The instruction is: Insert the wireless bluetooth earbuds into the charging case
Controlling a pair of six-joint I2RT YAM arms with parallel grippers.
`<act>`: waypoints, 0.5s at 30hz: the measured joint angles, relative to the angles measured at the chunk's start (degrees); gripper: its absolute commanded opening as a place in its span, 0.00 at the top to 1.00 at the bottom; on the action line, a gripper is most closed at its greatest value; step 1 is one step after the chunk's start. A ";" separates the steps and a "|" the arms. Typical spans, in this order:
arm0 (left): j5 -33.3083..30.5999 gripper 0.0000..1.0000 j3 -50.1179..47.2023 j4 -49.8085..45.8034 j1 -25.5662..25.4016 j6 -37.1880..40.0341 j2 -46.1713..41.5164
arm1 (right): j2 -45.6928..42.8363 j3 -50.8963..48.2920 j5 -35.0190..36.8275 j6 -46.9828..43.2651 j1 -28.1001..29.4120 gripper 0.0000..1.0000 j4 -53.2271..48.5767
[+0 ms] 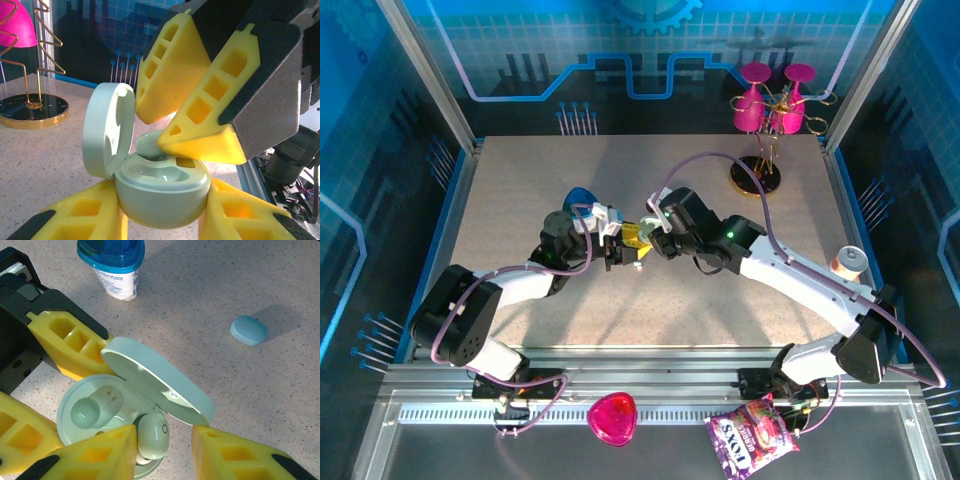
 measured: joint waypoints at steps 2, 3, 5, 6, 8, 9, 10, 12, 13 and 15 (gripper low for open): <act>0.11 0.68 -0.02 0.00 0.00 0.00 0.00 | -0.07 0.00 -0.02 0.00 0.00 0.66 0.00; 0.11 0.68 0.00 0.02 0.00 0.00 0.00 | -0.15 0.00 -0.07 0.00 0.00 0.66 0.02; 0.11 0.68 -0.02 0.09 0.00 0.00 0.00 | -0.42 -0.02 -0.46 0.02 0.00 0.67 0.31; 0.11 0.68 0.00 0.11 0.00 0.00 0.00 | -0.55 -0.02 -0.79 0.04 0.00 0.68 0.44; 0.11 0.68 0.00 0.26 0.00 0.00 0.00 | -1.03 -0.13 -1.68 0.20 0.00 0.68 1.01; 0.11 0.68 -0.02 0.46 0.00 -0.02 0.00 | -1.27 -0.15 -2.10 0.26 0.00 0.68 1.11; 0.11 0.68 0.00 0.59 0.00 -0.02 0.00 | -1.62 -0.24 -2.73 0.46 0.00 0.68 1.46; 0.11 0.68 0.00 0.74 0.00 -0.02 0.00 | -2.40 -0.61 -3.96 0.81 -0.02 0.66 2.32; 0.11 0.68 0.00 0.90 0.00 -0.02 0.00 | -2.82 -0.85 -4.44 1.01 -0.04 0.65 2.64; 0.11 0.68 -0.02 1.16 0.00 -0.04 0.00 | -3.50 -1.09 -5.25 1.33 -0.11 0.64 3.08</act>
